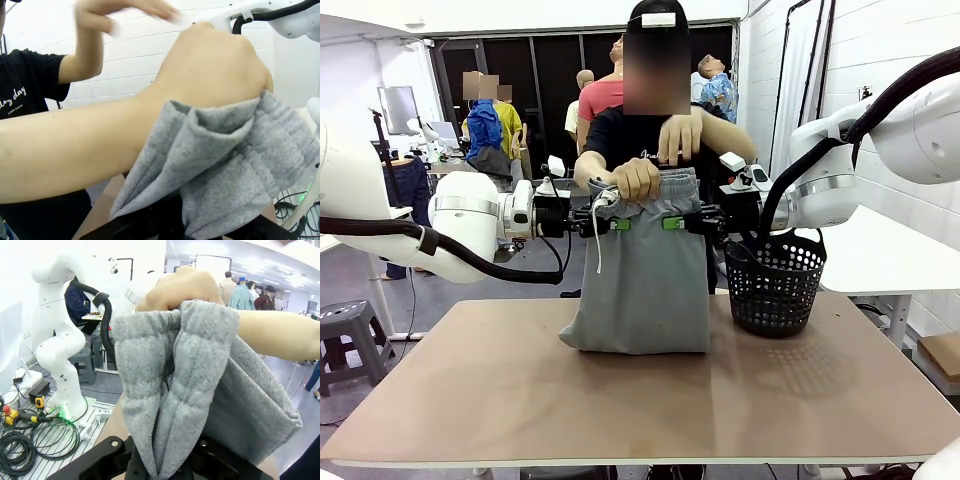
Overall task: Fold the training pants.
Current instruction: Release the ends of the Training pants and then grab the overlapped ends.
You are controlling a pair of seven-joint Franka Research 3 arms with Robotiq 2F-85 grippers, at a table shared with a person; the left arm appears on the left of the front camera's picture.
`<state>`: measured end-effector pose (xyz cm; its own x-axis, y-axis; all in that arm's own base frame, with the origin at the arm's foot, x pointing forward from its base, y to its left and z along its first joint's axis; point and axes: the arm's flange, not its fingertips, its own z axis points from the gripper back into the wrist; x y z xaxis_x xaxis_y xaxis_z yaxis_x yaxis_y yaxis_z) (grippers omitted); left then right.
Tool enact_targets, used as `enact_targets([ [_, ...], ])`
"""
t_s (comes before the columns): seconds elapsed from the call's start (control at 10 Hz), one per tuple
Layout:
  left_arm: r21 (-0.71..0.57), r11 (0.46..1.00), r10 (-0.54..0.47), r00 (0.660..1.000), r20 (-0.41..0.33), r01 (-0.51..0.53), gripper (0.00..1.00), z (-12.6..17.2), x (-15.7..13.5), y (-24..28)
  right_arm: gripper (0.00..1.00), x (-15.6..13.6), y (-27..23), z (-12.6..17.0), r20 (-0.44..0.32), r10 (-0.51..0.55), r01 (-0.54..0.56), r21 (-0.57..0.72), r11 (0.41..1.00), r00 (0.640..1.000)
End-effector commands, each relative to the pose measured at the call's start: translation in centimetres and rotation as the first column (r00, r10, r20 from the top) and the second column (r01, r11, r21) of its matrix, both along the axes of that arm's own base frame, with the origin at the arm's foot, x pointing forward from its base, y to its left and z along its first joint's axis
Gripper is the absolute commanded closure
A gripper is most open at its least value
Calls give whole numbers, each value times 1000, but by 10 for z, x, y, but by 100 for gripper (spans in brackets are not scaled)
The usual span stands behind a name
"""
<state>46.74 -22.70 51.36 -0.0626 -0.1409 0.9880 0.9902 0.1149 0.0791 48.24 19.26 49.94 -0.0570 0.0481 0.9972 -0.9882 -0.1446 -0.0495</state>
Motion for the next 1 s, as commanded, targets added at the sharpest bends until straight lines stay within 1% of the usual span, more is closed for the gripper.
enact_targets([
  [0.0, -8, 1000, 3, 1000, 17, -3, 100, 1, -2, 1, 100, -2, 0, 0, 2, 2, -2, 7, 1000, 1000],
  [0.9, -8, 1000, 3, 1000, 17, -3, 100, 1, -2, 1, 100, -2, 0, 0, 2, 2, -2, 7, 1000, 1000],
])
